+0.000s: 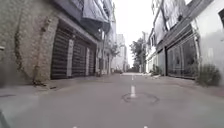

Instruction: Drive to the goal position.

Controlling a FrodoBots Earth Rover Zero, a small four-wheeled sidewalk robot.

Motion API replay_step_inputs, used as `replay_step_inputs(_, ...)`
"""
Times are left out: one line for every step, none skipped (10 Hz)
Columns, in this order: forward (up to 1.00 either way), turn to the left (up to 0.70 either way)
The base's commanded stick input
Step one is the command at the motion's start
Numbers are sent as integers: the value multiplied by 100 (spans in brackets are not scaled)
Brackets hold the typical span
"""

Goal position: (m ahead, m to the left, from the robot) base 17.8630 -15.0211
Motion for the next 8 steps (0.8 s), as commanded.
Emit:
replay_step_inputs(85, -34)
replay_step_inputs(85, -34)
replay_step_inputs(85, -34)
replay_step_inputs(85, -34)
replay_step_inputs(85, -34)
replay_step_inputs(85, -34)
replay_step_inputs(85, -33)
replay_step_inputs(85, -14)
